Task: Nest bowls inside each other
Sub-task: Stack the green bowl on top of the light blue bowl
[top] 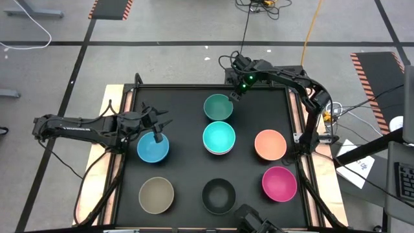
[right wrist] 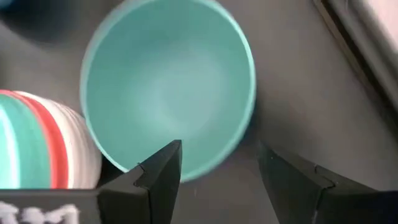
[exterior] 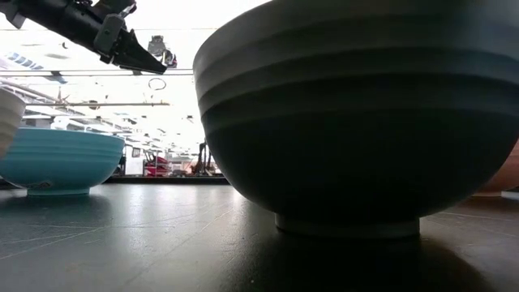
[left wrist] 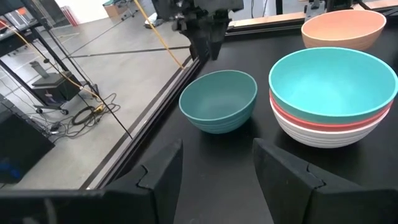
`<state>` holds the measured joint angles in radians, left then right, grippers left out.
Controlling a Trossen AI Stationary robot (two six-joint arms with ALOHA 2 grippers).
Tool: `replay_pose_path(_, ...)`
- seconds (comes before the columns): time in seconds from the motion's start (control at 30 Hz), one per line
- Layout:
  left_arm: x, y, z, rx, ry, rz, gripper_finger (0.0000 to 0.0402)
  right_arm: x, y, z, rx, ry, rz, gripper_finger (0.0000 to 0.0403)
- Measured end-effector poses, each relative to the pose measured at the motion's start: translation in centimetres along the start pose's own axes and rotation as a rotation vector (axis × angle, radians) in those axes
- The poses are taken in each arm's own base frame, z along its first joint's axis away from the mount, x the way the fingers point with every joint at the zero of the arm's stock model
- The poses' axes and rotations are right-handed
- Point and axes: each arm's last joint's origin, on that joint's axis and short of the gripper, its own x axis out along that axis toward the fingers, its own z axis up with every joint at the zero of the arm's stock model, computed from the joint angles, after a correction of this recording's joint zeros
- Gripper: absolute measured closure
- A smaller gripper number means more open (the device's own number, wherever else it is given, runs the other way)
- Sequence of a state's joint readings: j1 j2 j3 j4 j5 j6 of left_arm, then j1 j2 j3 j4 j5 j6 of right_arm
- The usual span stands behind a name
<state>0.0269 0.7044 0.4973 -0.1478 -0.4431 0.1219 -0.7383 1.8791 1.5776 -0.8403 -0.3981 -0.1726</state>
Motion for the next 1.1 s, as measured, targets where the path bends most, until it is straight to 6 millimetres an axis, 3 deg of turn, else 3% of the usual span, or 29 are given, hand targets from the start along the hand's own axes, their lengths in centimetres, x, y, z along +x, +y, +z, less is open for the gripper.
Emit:
replay_pose_path(0.17, 0.0, 0.0, -0.2, -0.004, 0.016, -0.005, 0.0204, -0.9, 1.1, 0.6, -0.030, -0.082, 0.126, 0.0200)
replay_pose_path(0.33, 0.0, -0.1, -0.2, -0.008, 0.019, -0.039, 0.0204, -0.8, 1.5, 0.6, 0.009, -0.070, 0.122, 0.0200)
replay_pose_path(0.63, 0.0, -0.2, -0.2, -0.005, 0.017, -0.045, 0.0204, -1.8, 0.8, 1.0, 0.093, -0.052, -0.056, 0.0200)
replay_pose_path(1.1, 0.0, -0.2, -0.4, -0.001, 0.033, -0.062, 0.0204, 0.7, 0.1, 0.5, 0.146, 0.058, -0.020, 0.0200)
